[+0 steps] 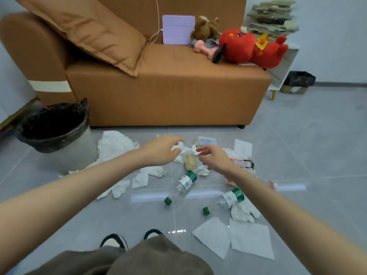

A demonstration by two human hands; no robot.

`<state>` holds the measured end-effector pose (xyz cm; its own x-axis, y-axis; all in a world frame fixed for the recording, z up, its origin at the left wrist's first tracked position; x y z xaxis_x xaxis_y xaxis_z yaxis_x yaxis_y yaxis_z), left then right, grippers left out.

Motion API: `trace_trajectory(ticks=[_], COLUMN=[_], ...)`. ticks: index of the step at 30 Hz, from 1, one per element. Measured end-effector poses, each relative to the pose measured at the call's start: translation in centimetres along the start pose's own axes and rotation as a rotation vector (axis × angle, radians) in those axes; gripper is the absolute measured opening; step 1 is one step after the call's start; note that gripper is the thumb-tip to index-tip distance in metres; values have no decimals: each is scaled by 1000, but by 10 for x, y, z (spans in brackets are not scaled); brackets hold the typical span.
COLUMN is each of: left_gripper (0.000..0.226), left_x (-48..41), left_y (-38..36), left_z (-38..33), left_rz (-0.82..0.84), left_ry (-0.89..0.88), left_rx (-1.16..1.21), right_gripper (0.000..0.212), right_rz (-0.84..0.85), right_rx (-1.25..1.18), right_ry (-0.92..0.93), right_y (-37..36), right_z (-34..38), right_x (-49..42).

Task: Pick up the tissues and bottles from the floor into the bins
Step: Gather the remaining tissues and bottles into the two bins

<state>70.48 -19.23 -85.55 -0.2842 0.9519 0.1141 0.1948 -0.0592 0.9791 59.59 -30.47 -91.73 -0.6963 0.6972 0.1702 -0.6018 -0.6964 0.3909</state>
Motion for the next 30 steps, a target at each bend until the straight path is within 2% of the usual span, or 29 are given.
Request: trace_trajectory(ticks=[7,12,18,23,30], left_gripper=[44,44,44,44,44], left_x=[-41,-58,-65,-61,-54], left_y=[-61,-82,-100,-120,-165], left_z=[28,51,52,25,-17], left_rz=[44,93,111,162,256], left_ry=[-60,-80,-118,-196,-276], left_rx=[75,126,106,95,104], right_gripper=[27,29,28,27,27], right_rz=[-40,-65,-115,-198,-233], right_rx=[28,15,-27,-40,47], right_ry=[-178,-264,-268,-305,-450], right_y=[-29,-51,-62,-35,-3], right_z=[-102,-124,-125,-147,-225], right_x=[-38,-62,-73,-44,16])
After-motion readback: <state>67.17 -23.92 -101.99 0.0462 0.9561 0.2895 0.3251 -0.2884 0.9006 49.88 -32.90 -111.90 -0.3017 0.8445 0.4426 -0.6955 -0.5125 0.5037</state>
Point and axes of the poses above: each hand's wrist, its own x-axis away from the middle knuckle, its own y-axis out of the back of the hand, z = x × y, the point moved 8 cm from there along -x, towards the middle knuckle, and after that the axes turned 13 degrees about -x, right-handed, at the moved point
